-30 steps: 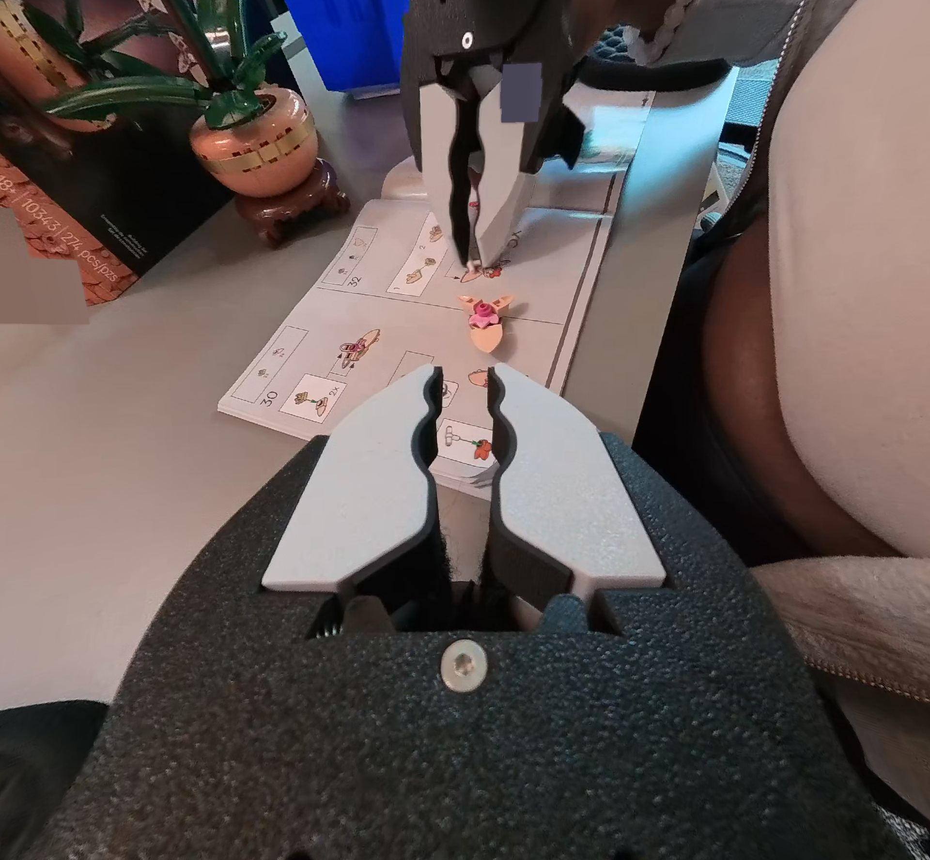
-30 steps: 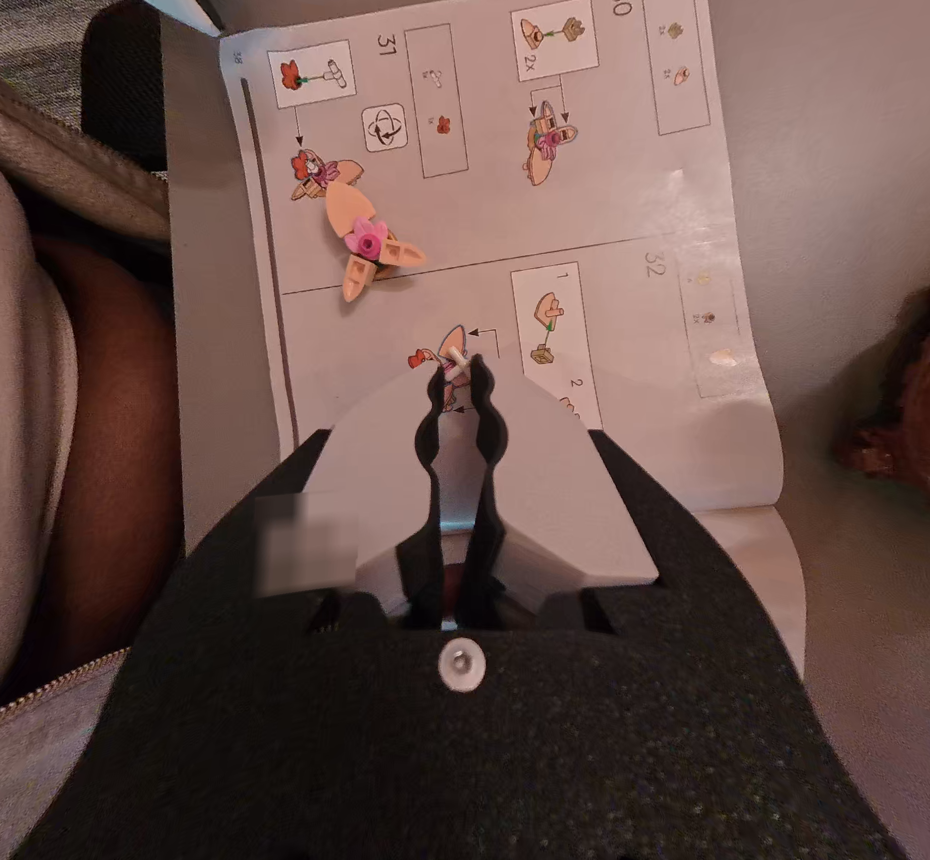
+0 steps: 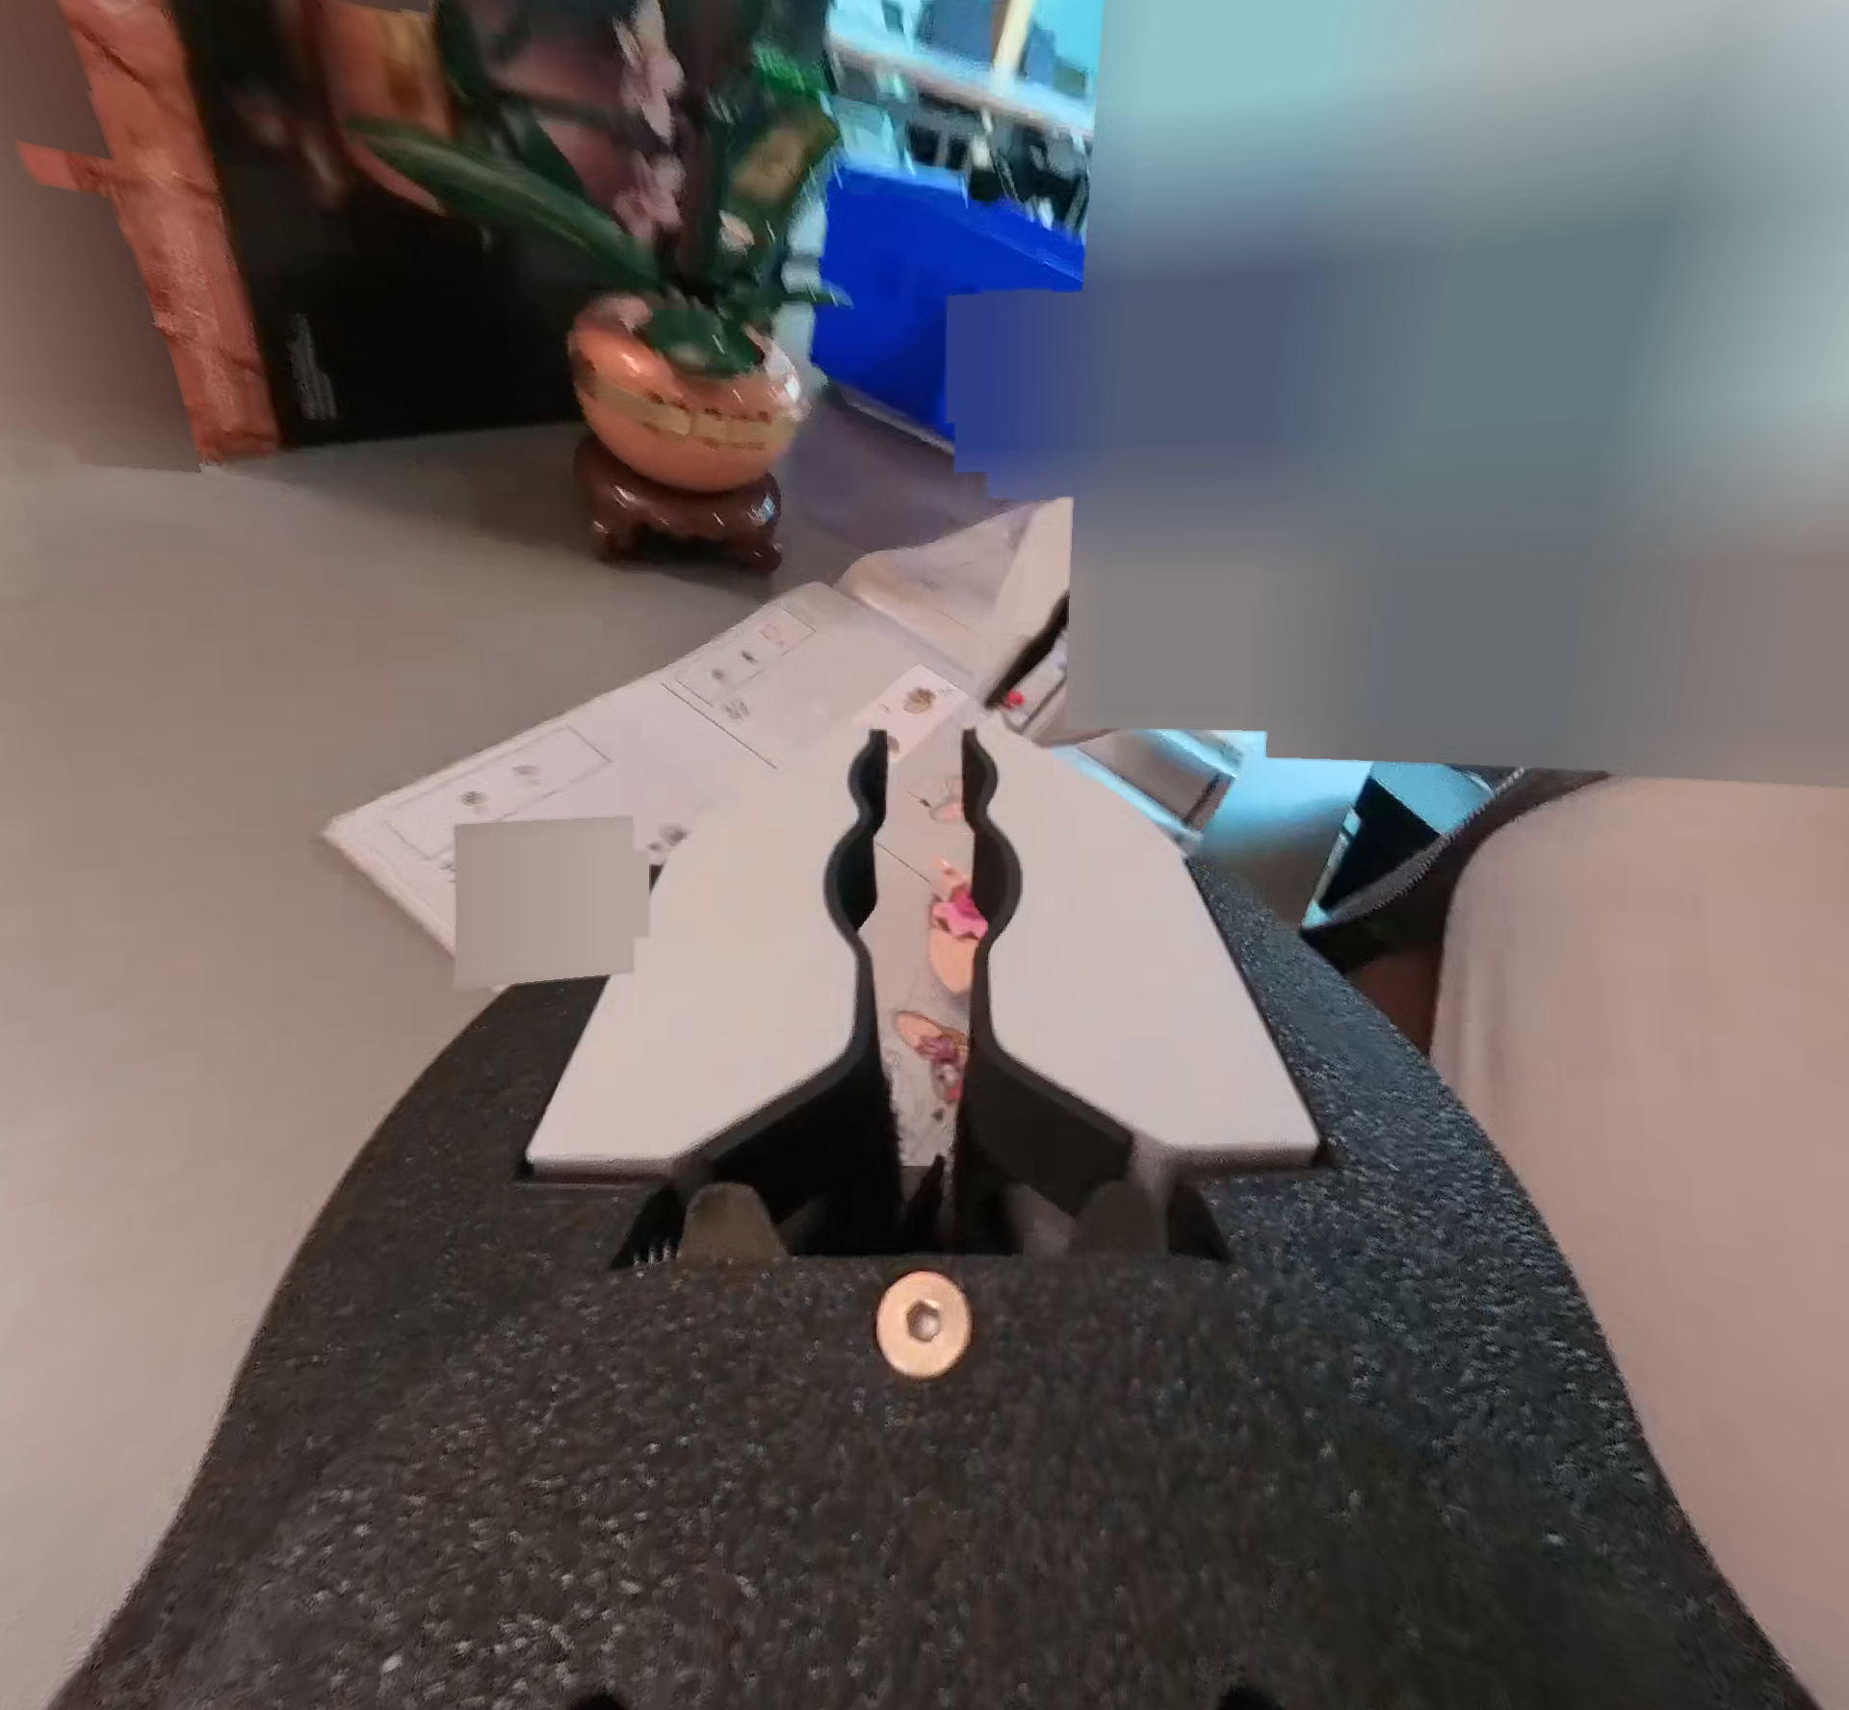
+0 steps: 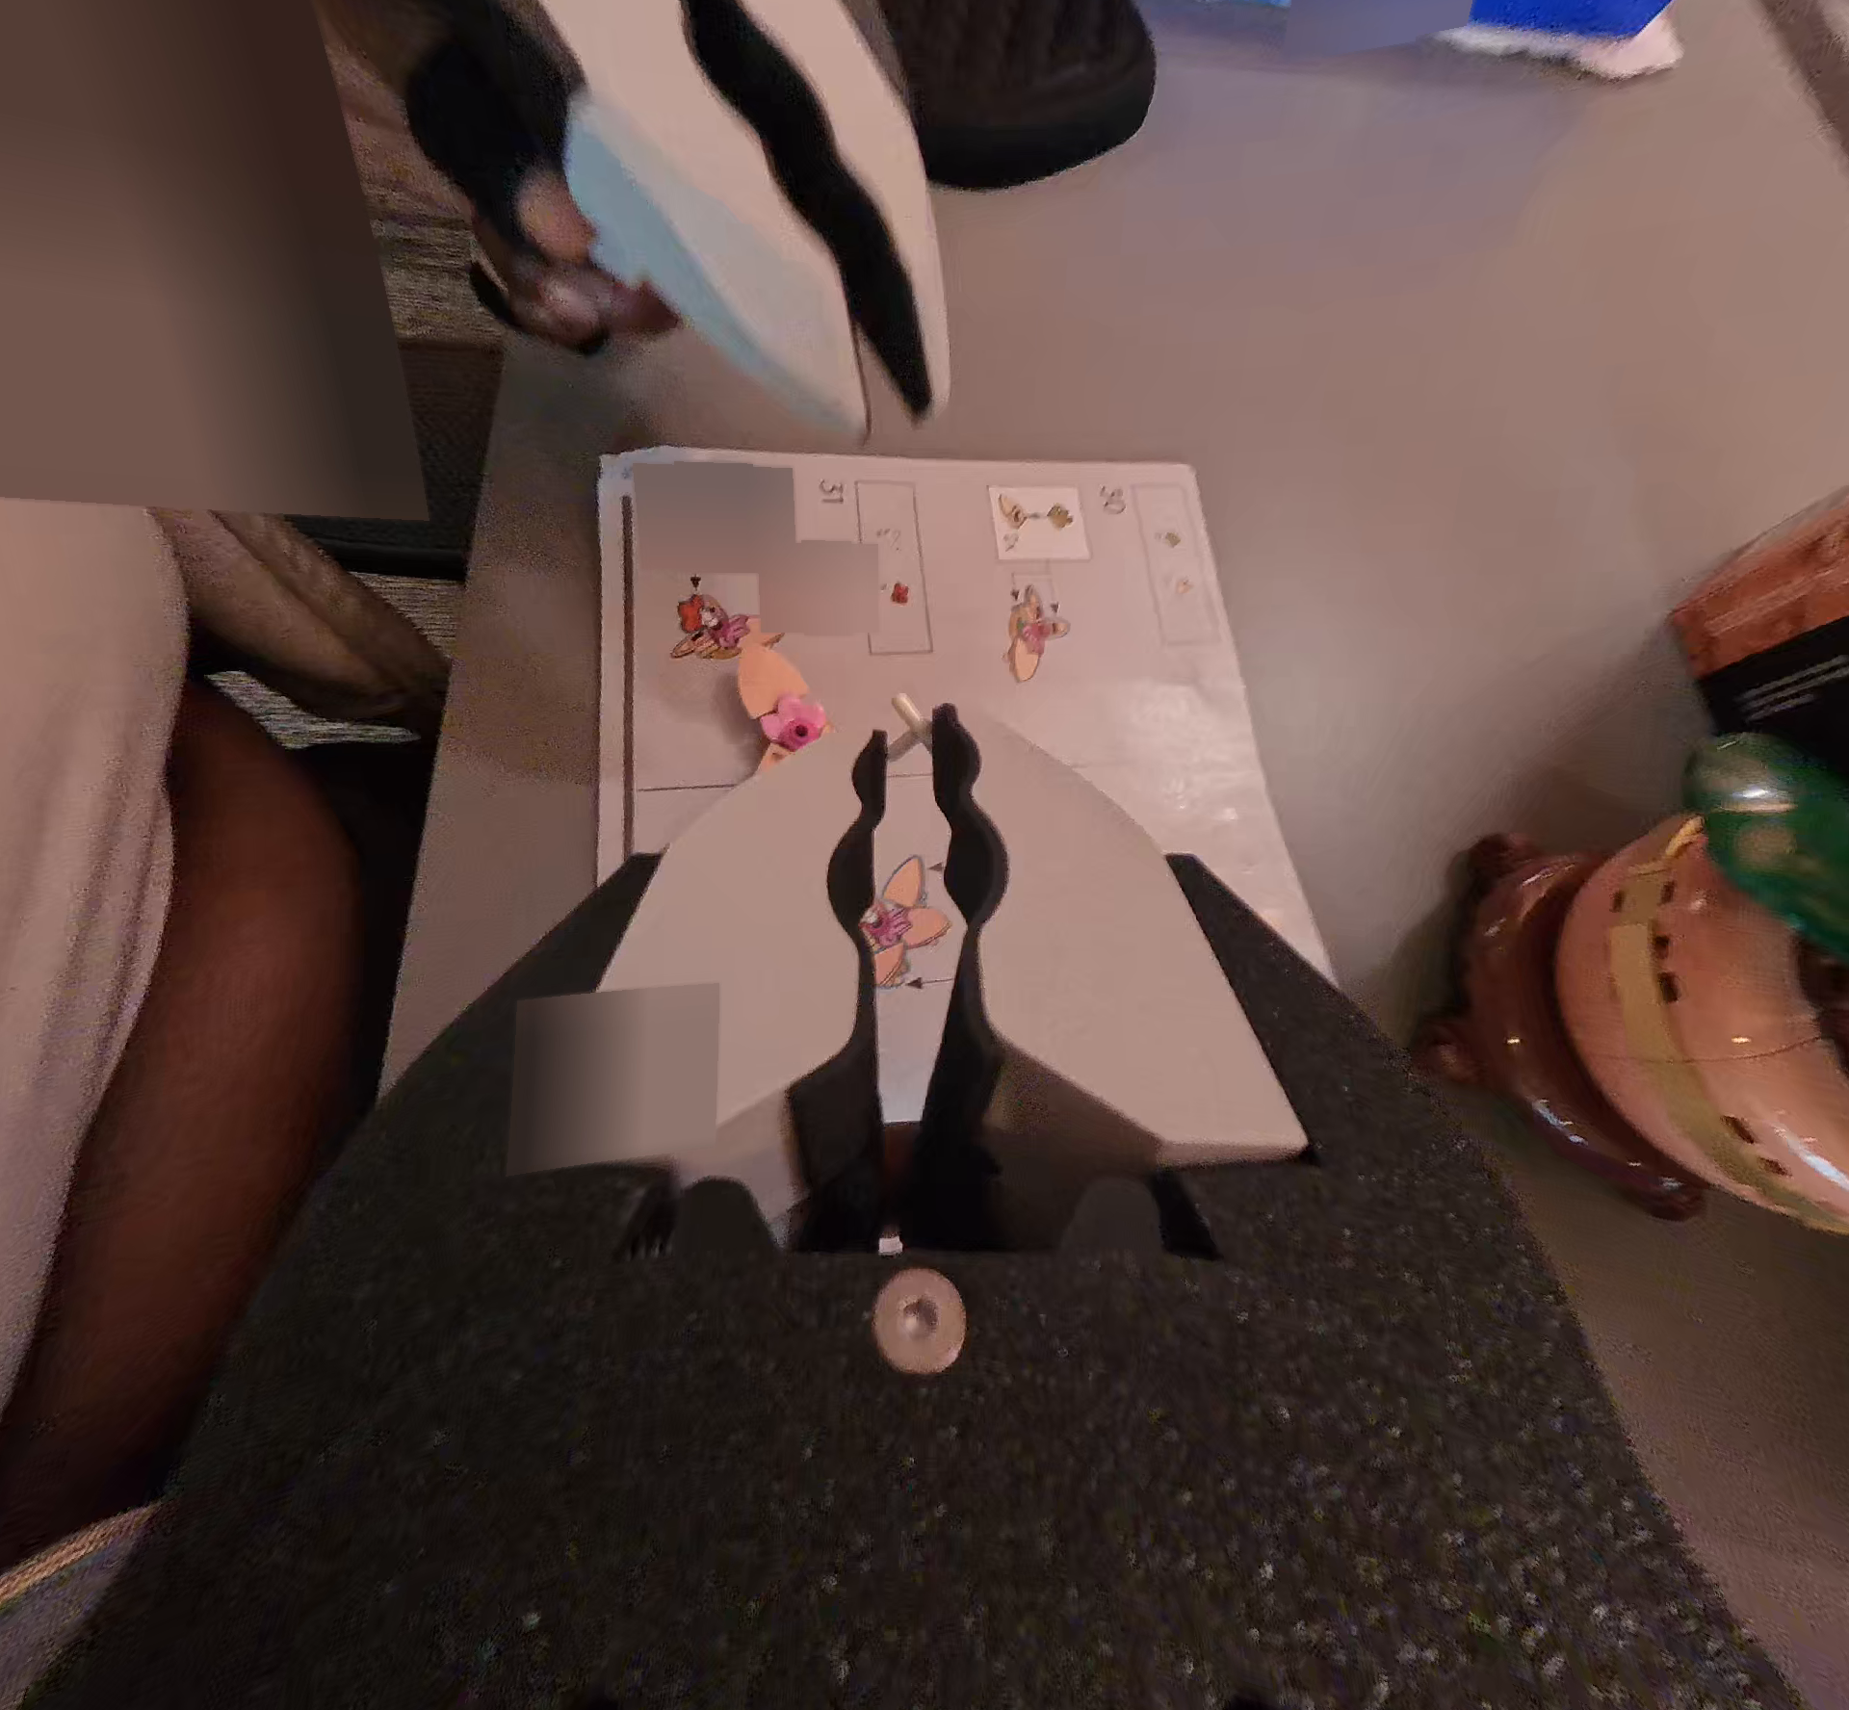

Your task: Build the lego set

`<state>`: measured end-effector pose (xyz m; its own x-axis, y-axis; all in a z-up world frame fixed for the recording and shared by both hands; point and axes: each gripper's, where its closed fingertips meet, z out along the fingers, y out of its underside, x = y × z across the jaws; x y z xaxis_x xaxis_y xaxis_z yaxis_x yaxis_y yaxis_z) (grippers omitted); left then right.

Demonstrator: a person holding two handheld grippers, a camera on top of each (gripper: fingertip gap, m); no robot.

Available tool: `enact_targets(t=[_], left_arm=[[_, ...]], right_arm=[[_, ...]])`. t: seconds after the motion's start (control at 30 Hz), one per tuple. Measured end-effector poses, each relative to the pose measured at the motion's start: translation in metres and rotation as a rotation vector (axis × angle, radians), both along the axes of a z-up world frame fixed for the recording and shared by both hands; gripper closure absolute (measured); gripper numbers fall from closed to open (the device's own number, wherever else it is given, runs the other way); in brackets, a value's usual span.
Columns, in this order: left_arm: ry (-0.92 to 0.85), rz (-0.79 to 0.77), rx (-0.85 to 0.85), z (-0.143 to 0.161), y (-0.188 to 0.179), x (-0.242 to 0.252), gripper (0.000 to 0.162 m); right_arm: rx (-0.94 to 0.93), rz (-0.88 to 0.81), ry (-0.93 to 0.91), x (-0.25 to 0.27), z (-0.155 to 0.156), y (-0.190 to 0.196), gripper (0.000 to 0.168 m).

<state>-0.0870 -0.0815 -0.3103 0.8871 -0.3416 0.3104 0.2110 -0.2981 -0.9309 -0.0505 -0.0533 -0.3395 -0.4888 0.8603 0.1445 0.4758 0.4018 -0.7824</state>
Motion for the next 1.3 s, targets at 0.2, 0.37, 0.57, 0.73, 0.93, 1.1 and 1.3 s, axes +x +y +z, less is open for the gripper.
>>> enact_targets(t=[0.2, 0.37, 0.57, 0.73, 0.93, 1.1, 1.3], left_arm=[[-0.105, -0.123, -0.128, -0.013, 0.015, 0.029, 0.147], [-0.151, -0.141, -0.129, -0.009, 0.019, 0.029, 0.15], [-0.225, -0.23, -0.137, -0.003, 0.013, 0.033, 0.152], [-0.251, -0.301, -0.129, 0.002, 0.008, 0.036, 0.156], [-0.253, -0.331, -0.09, 0.008, 0.005, 0.035, 0.16], [-0.106, -0.389, -0.127, -0.001, -0.001, 0.036, 0.161], [0.113, -0.503, -0.196, -0.008, -0.007, 0.045, 0.161]], right_arm=[[0.134, 0.021, 0.101, -0.007, 0.015, -0.008, 0.159], [0.162, 0.029, 0.129, -0.011, 0.019, -0.01, 0.159], [0.201, 0.075, 0.179, -0.011, 0.024, -0.016, 0.159], [0.239, 0.09, 0.213, -0.012, 0.03, -0.018, 0.159], [0.234, 0.121, 0.256, -0.011, 0.036, -0.022, 0.159], [0.006, 0.226, 0.147, -0.002, 0.045, -0.019, 0.16], [-0.107, 0.358, -0.158, 0.009, 0.027, -0.028, 0.153]])
